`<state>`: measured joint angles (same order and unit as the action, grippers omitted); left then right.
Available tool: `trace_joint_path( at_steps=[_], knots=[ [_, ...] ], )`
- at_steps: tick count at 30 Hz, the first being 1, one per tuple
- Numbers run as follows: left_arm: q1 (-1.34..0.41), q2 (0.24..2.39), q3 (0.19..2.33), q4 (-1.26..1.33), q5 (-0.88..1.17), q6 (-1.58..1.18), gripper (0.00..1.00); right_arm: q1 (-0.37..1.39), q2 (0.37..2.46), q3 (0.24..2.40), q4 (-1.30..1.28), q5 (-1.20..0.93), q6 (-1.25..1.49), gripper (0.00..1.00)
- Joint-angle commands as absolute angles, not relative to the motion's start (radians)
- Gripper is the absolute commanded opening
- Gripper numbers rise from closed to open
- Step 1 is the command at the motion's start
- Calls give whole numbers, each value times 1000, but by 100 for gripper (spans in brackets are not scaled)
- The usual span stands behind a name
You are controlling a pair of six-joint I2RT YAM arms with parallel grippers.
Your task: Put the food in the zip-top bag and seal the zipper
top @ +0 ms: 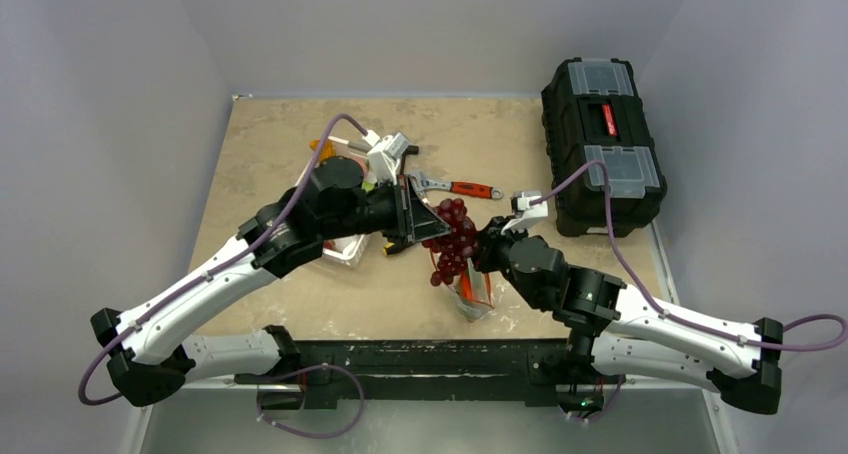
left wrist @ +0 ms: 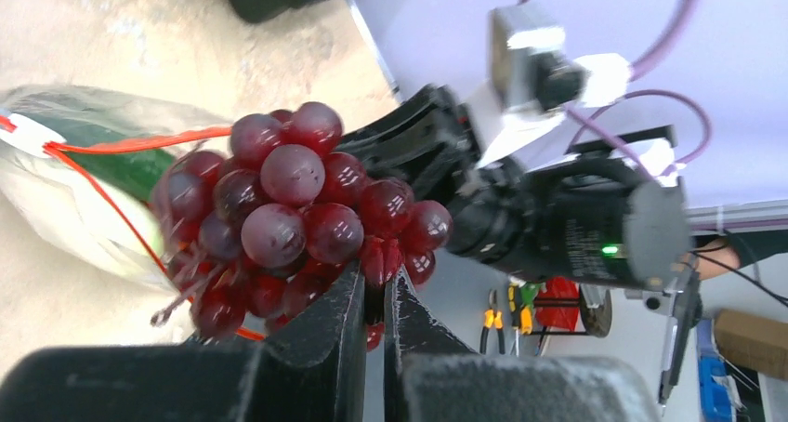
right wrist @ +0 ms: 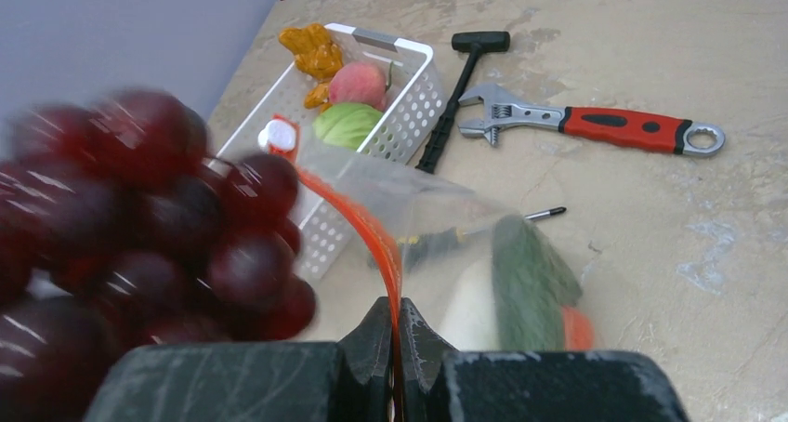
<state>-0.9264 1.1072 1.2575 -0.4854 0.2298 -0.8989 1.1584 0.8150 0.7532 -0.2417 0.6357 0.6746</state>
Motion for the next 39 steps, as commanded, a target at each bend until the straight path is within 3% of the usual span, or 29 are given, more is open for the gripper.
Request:
trace_joint_path(
  at_steps=[1, 10, 23, 39],
  knots=[
    [-936, 1090, 1380, -399, 213, -907, 0, 1161, 808, 756, -185, 632, 702, 0],
    [-936, 1102, 1324, -370, 212, -932, 0, 1161, 805, 758, -176, 627, 709, 0],
    [-952, 1052, 1056, -302, 231, -1002, 0, 1161, 806, 751, -150, 630, 725, 0],
    [-1008, 1158, 1158, -587, 266, -800, 0, 1160, 817, 761, -148, 635, 706, 0]
  ],
)
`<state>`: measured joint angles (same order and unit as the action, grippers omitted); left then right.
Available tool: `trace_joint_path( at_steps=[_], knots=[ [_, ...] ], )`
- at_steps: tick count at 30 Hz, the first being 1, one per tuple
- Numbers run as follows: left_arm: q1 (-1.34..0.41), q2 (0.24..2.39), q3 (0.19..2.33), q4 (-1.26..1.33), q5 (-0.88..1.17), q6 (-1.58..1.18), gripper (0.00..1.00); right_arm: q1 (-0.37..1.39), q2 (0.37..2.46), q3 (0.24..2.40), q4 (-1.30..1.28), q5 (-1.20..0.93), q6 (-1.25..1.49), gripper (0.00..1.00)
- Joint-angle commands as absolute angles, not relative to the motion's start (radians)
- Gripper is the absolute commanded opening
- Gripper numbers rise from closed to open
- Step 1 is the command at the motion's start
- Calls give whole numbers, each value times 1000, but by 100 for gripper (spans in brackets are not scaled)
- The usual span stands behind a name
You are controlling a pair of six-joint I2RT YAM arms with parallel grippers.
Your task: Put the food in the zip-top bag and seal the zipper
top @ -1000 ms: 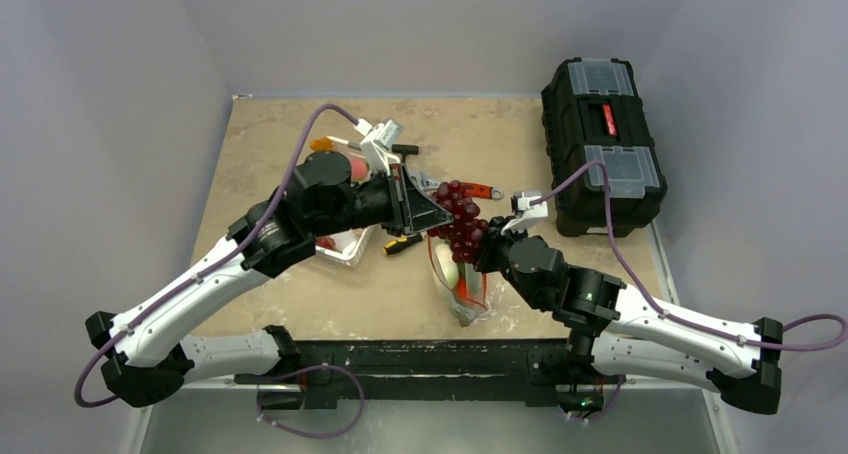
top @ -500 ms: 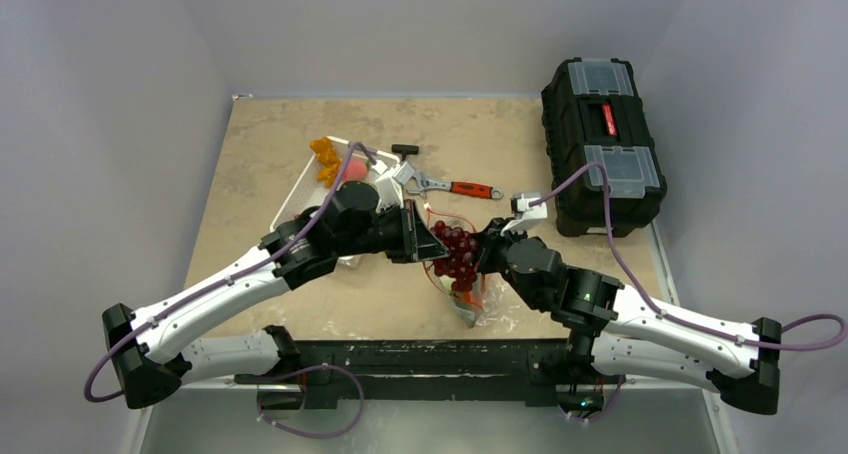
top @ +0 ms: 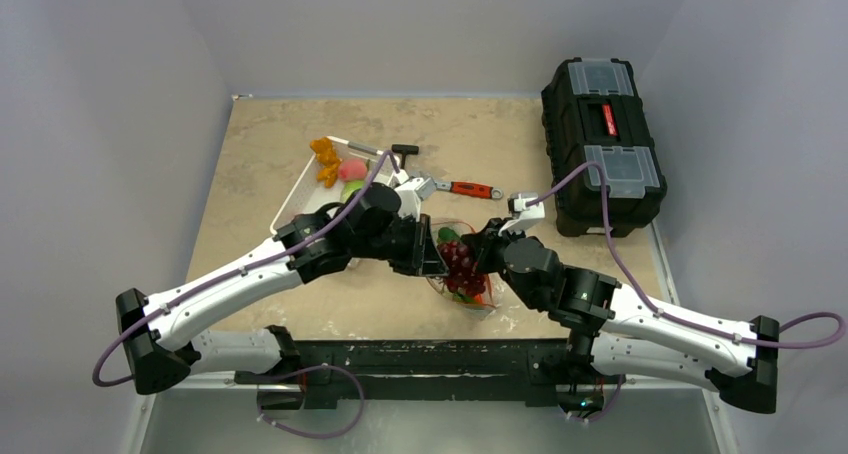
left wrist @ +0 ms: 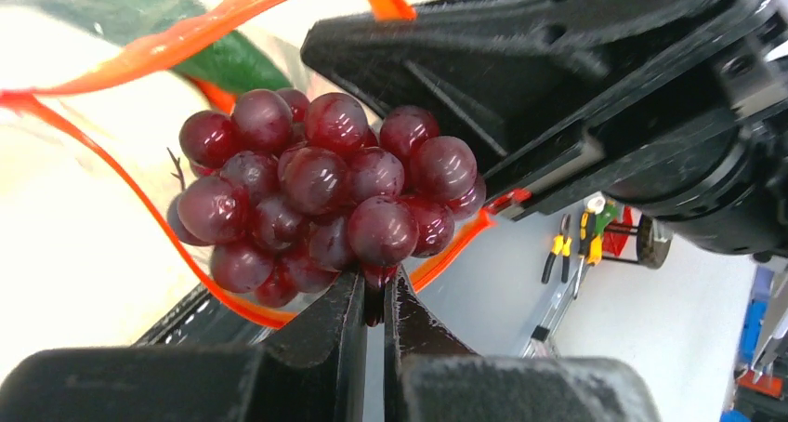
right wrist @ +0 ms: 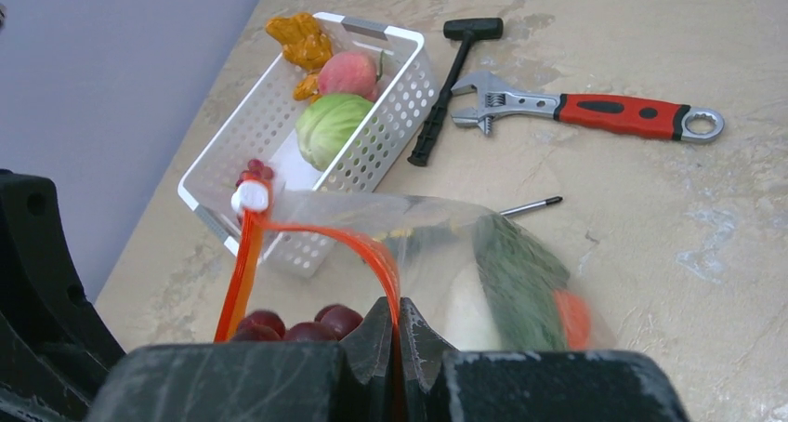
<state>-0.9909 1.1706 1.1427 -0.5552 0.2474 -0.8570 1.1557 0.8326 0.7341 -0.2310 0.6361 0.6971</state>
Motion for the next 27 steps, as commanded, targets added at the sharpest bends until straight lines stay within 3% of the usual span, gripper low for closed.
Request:
trace_joint_path(
  at_steps=[1, 12, 27],
  knots=[
    [-1009, 1151, 1148, -591, 263, -798, 0, 1159, 816, 762, -148, 636, 704, 0],
    [-1008, 1143, 1166, -638, 233, -746, 0, 1159, 824, 767, -149, 640, 692, 0],
    [-1009, 1372, 1166, -521, 314, -783, 0, 1160, 826, 742, -117, 614, 713, 0]
  ],
)
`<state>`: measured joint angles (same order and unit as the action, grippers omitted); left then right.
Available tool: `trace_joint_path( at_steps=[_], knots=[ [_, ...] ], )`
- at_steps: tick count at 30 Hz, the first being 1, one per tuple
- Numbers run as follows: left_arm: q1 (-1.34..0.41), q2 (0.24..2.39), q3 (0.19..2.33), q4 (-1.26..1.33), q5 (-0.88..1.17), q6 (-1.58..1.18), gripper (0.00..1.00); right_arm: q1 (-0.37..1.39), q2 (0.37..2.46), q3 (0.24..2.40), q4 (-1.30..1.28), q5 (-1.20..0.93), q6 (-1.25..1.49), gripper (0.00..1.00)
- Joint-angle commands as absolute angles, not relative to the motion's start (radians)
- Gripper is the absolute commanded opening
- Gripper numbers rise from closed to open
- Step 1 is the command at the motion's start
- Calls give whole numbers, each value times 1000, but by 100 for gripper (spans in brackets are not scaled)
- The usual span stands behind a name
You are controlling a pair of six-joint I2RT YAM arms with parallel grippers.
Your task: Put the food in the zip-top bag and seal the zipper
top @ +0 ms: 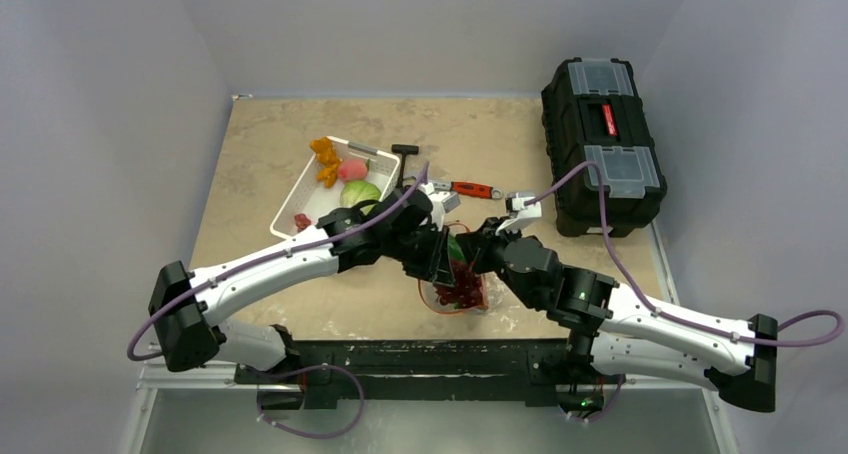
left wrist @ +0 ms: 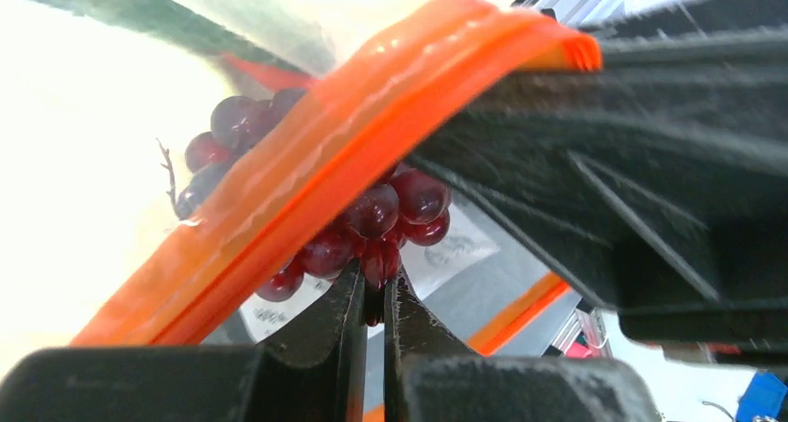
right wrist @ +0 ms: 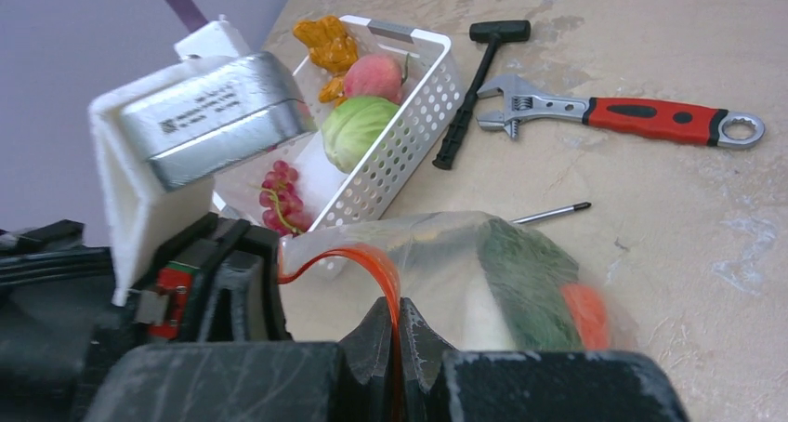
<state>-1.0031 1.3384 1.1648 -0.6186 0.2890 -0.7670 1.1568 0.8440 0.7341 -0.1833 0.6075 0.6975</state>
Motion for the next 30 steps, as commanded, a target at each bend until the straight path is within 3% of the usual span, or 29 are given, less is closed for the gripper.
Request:
trace_joint_path(
  at_steps=[1, 13, 22, 25, 30],
  knots=[
    [-1009, 1391, 1157, -501, 315, -788, 0, 1160, 823, 736, -115, 616, 716, 0],
    [-1011, 1562, 1090, -381, 145, -848, 0, 1160, 789, 689, -116, 607, 764, 0],
    [-1012, 1352, 1056, -425, 82, -810, 48, 1160, 758, 669, -151, 649, 749, 0],
    [-1012, 1288, 1075, -446, 98, -801, 68, 1160, 764, 674, -162, 656, 733, 0],
    [-1012, 1180, 1094, -437, 150, -788, 73, 1160, 775, 680, -175, 667, 720, 0]
  ],
)
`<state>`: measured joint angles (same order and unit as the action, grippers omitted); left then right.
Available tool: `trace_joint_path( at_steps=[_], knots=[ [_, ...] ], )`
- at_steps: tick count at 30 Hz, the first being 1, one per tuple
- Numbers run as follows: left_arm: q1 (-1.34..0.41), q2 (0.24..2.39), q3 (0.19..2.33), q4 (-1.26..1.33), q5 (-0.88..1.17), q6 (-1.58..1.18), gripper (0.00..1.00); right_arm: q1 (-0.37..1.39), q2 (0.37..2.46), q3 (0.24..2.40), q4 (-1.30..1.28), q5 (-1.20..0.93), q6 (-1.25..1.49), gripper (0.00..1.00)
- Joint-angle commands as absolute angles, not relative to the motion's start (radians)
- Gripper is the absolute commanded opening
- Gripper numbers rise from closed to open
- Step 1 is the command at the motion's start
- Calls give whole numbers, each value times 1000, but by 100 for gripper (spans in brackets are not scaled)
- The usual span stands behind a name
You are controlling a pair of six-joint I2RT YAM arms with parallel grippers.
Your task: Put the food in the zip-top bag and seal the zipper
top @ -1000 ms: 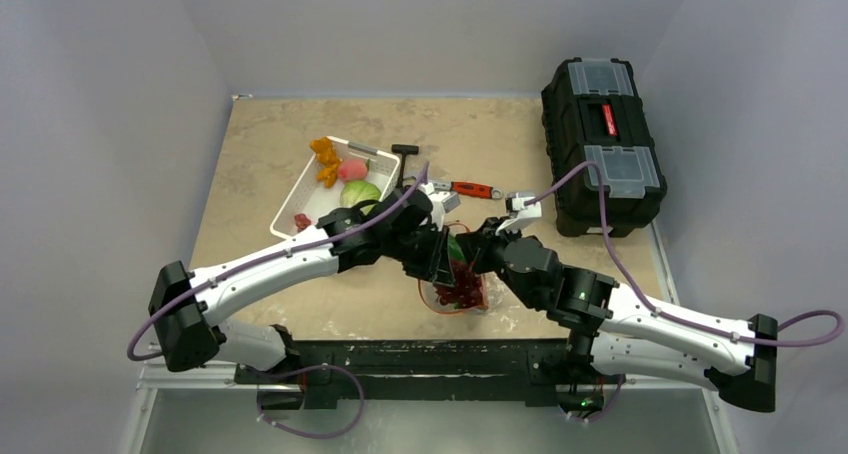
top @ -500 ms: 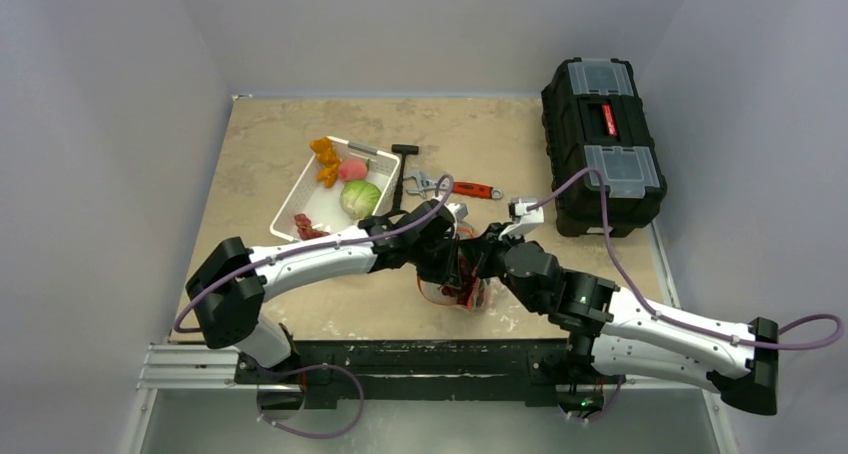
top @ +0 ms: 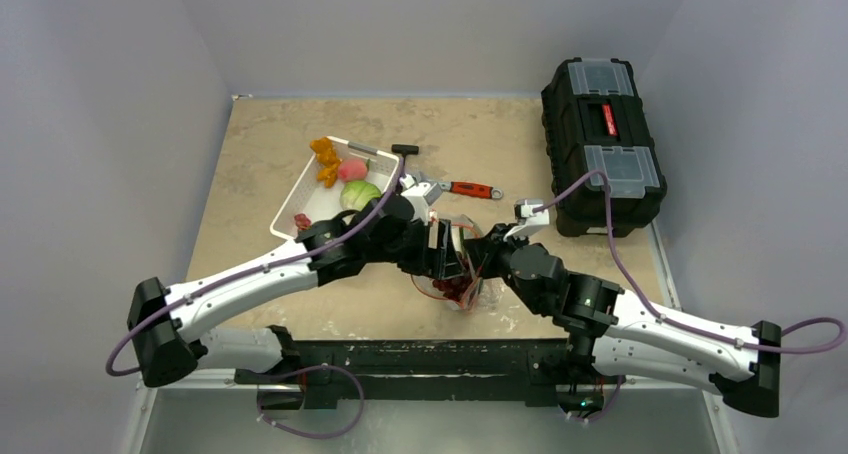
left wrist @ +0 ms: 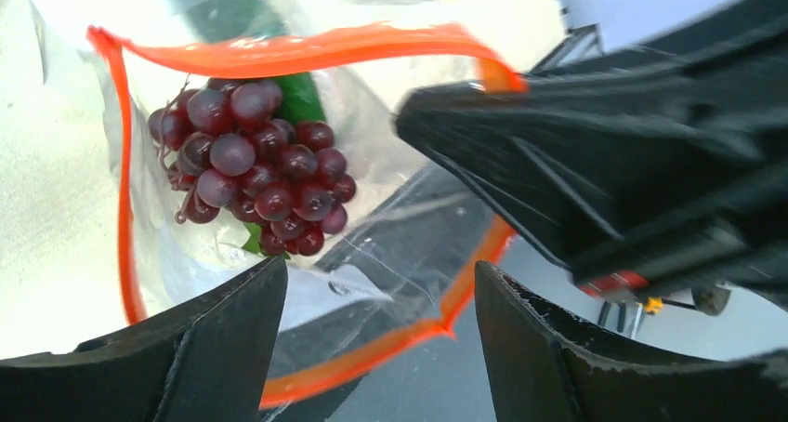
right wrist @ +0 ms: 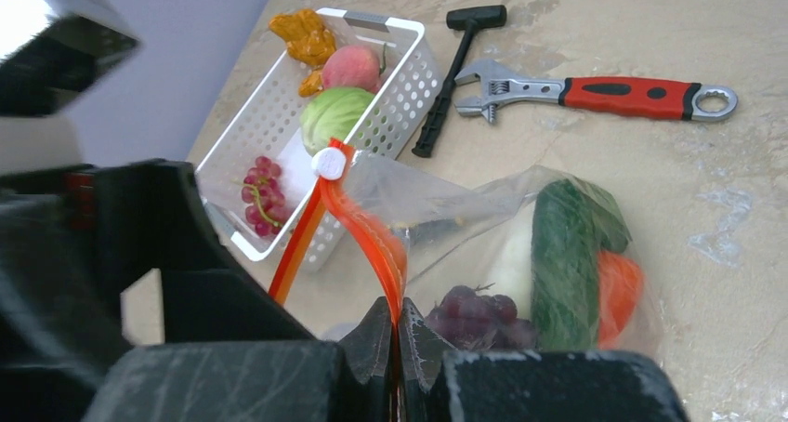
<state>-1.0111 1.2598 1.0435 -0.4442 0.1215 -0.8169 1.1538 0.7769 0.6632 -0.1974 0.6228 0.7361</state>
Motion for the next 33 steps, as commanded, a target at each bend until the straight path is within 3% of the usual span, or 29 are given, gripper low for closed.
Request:
trace_joint_path(
  at_steps=[1, 6, 11, 21, 26, 31, 33],
  knots=[
    [-1012, 1161, 1104, -437, 162, -779, 73, 1160, 778, 678, -172, 667, 718, 0],
    [-1011, 1052, 1196, -532, 166, -697, 73, 1160, 811, 679, -168, 653, 720, 0],
    [-984, 972, 1314, -761, 8, -552, 76, 1160, 808, 687, -167, 651, 711, 0],
    [-494, 1092, 1354, -996, -31, -416, 84, 1160, 789, 699, -183, 673, 690, 0],
    [-333, 1292, 1472, -1098, -267, -460, 86, 1160, 777, 703, -195, 677, 693, 0],
    [-215, 1309, 1370, -928, -136, -572, 90, 1160, 786, 714, -200, 677, 691, 0],
    [-192, 1323, 1324, -906, -162, -635, 85, 1159, 793, 718, -197, 685, 687, 0]
  ],
)
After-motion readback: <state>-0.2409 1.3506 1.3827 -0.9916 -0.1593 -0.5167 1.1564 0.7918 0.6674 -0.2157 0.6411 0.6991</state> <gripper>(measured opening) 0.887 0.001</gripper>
